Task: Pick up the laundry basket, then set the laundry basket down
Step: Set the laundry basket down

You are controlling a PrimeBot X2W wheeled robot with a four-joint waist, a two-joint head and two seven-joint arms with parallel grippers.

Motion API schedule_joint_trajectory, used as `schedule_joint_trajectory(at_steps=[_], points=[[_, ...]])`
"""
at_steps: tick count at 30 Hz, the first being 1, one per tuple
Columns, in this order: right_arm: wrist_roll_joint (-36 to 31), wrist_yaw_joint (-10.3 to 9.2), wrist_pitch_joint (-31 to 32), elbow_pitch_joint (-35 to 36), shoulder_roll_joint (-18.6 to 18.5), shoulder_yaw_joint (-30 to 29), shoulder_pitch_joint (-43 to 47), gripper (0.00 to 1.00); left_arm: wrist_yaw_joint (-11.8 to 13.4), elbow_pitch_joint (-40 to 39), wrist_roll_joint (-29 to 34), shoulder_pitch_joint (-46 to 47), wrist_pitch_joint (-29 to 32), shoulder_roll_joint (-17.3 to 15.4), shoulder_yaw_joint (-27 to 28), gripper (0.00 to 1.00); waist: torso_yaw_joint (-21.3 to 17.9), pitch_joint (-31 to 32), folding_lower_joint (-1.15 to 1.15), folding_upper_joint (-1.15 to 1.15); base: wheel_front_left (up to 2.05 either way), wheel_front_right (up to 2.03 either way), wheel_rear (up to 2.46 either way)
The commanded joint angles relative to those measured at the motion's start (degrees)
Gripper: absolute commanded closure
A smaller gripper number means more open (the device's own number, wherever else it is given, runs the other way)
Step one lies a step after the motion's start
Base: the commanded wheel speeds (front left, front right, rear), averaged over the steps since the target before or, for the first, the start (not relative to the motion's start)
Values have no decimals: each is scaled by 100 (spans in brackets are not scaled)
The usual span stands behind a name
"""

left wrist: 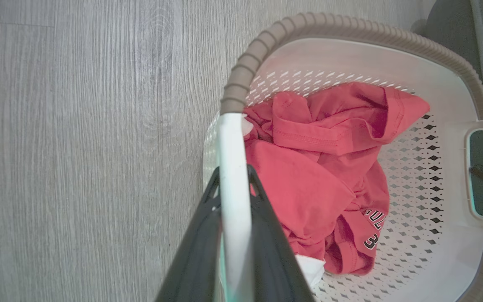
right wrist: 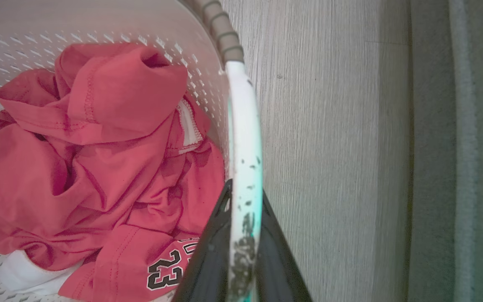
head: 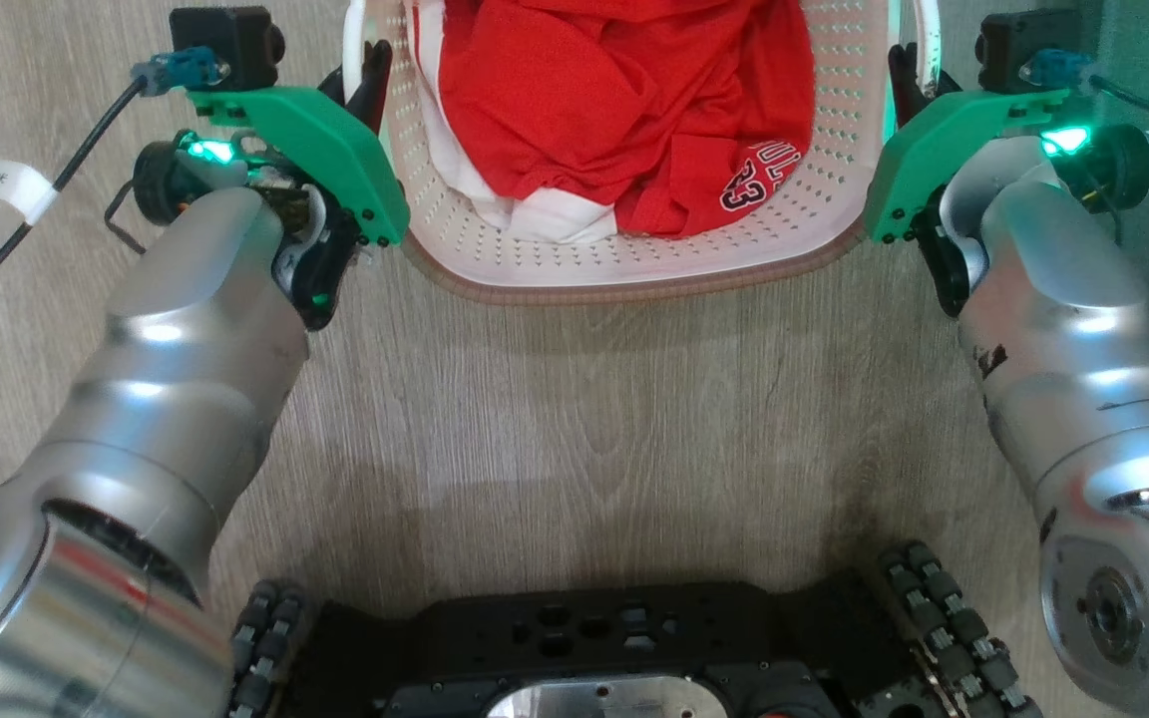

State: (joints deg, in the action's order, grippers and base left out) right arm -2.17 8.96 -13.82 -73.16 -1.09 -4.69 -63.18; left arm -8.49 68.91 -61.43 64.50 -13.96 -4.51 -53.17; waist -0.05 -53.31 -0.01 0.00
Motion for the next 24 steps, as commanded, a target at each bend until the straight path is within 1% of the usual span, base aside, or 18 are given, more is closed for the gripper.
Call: schedule_joint_trajectory(at_steps=[1,3,9,18,22,23,24], points=[[-107,-147,57,-79,-218,-171,239,100,100,159,40,-23,-95,-490,121,100,5,-6,1,0,0,0,0],[-312,-147,69,-79,-198,-377,262,100,100,166,29,-47,-99,-470,113,100,3,7,1,0,0,0,0],[-597,-147,116,-72,-182,-660,304,100,100,167,-65,-105,-81,-407,65,100,39,64,1,0,0,0,0],[-489,-147,114,-77,-180,-554,328,100,100,168,-236,-102,18,-373,-22,100,85,93,1,0,0,0,0],[-385,-147,93,-78,-179,-464,323,100,100,120,-343,-110,151,-366,-56,100,108,99,1,0,0,0,0],[-331,-147,50,-78,-179,-392,299,66,100,90,-395,-111,158,-360,-39,84,122,99,1,0,0,0,0],[-233,-147,18,-78,-179,-301,290,0,100,62,-447,-121,222,-343,-35,2,141,101,1,0,0,0,0]])
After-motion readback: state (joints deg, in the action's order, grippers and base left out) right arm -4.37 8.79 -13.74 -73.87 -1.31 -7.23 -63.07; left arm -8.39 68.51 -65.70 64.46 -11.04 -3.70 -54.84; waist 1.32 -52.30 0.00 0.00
